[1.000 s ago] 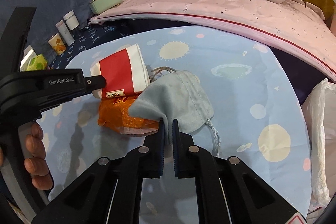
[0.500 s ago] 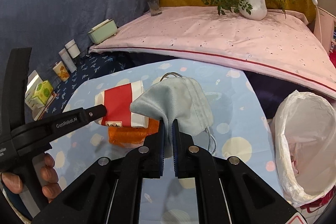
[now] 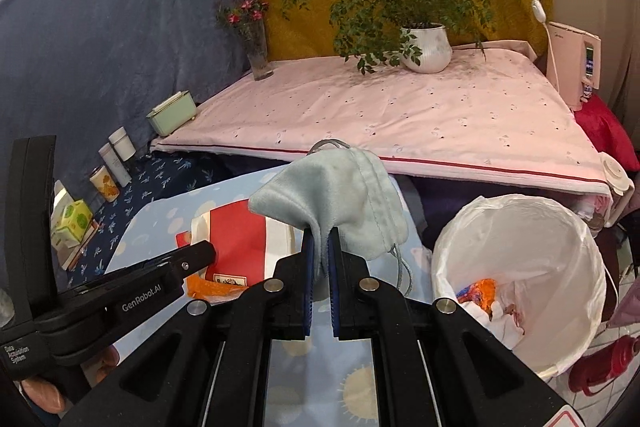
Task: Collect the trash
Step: 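Carry the cup and grey pouch over the bin and open both grippers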
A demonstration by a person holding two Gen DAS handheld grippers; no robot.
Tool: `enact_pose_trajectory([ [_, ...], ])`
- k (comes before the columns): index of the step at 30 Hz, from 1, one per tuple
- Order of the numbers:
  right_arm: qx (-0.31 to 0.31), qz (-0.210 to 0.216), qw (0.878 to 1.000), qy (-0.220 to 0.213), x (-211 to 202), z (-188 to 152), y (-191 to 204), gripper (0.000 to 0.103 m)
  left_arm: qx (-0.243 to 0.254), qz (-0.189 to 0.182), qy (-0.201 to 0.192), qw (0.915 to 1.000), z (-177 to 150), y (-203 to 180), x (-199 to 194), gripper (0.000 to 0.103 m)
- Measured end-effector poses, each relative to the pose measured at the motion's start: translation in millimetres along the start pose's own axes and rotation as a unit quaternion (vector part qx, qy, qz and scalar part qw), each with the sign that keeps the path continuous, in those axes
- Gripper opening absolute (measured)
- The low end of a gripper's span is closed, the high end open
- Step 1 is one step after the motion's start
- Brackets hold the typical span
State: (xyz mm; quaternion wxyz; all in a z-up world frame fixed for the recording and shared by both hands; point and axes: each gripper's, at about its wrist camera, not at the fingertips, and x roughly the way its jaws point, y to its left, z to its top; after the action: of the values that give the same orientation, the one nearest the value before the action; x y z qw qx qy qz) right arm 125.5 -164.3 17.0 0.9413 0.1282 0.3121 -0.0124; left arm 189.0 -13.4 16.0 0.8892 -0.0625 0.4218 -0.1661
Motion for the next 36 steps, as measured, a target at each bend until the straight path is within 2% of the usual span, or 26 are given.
enact_pose_trajectory([
  [14, 0.044, -0.045, 0.998, -0.03, -38.3, 2.5, -71.7, 0.007, 0.066, -0.045, 0.019, 0.9966, -14.2, -88.0, 11.4, 0.018],
  [28, 0.096, -0.088, 0.991, -0.031, -49.2, -7.8, -143.5, 0.007, 0.119, -0.095, 0.057, 0.9866, -25.7, -167.1, 45.9, 0.019],
  [30, 0.1, -0.091, 0.99, -0.03, -48.6, -8.9, -149.5, 0.008, 0.117, -0.1, 0.055, 0.9866, -26.0, -172.5, 47.9, 0.025],
  [32, 0.106, -0.093, 0.99, -0.029, -47.4, -9.3, -155.2, 0.013, 0.118, -0.095, 0.052, 0.9872, -27.0, -176.4, 49.5, 0.041],
  [36, 0.121, -0.097, 0.987, -0.029, -46.4, -12.0, -164.9, 0.019, 0.116, -0.083, 0.055, 0.9882, -29.5, -175.7, 54.3, 0.045],
])
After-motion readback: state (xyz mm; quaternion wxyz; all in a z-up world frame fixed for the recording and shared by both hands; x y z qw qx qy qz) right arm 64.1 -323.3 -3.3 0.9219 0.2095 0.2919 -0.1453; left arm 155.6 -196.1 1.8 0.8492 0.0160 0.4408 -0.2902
